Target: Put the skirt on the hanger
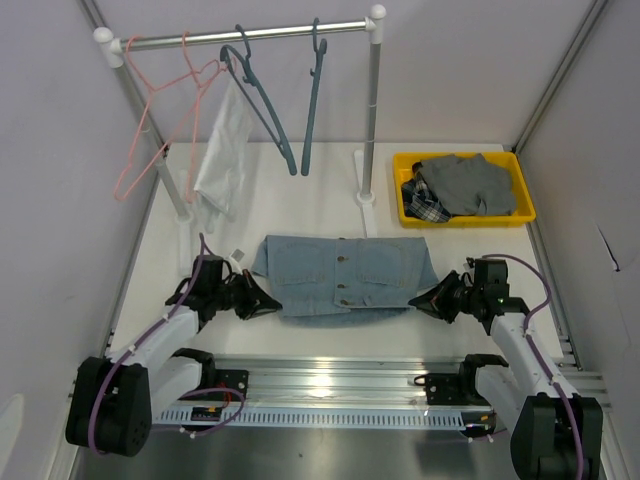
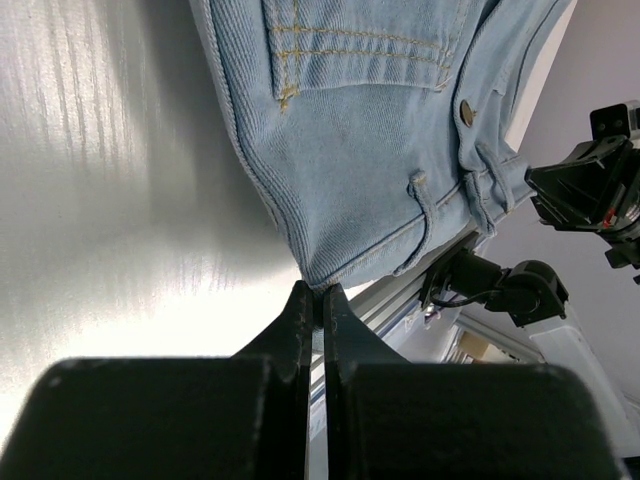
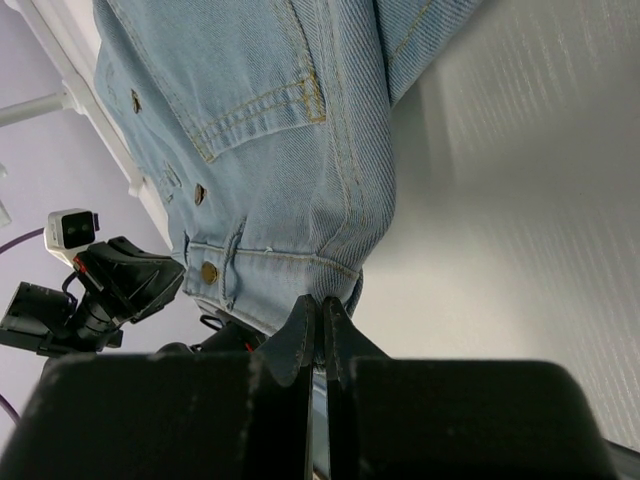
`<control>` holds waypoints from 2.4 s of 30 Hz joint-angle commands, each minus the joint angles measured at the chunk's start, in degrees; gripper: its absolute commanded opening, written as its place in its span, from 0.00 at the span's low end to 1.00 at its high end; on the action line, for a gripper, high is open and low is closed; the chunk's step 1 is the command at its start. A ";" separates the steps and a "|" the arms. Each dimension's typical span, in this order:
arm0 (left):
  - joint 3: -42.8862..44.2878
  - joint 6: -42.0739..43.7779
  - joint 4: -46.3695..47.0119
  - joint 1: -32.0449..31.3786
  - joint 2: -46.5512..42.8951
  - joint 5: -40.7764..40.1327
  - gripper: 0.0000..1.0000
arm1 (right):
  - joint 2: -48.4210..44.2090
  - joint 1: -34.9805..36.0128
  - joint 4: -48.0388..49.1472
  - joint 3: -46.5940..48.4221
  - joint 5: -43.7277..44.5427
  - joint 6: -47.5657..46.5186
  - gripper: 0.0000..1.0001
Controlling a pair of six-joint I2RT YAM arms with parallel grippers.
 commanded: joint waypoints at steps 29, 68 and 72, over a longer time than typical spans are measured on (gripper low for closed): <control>8.02 2.65 -5.95 -0.67 -3.77 -3.83 0.17 | -2.73 -1.93 -1.56 5.22 2.88 -2.54 0.00; 75.48 24.80 -15.61 -14.74 0.16 -64.71 0.58 | -3.09 -1.84 -5.69 15.49 3.14 -7.99 0.79; 75.67 29.36 -11.58 -14.74 4.29 -76.84 0.60 | -1.59 -1.75 -4.29 15.14 2.17 -8.34 0.78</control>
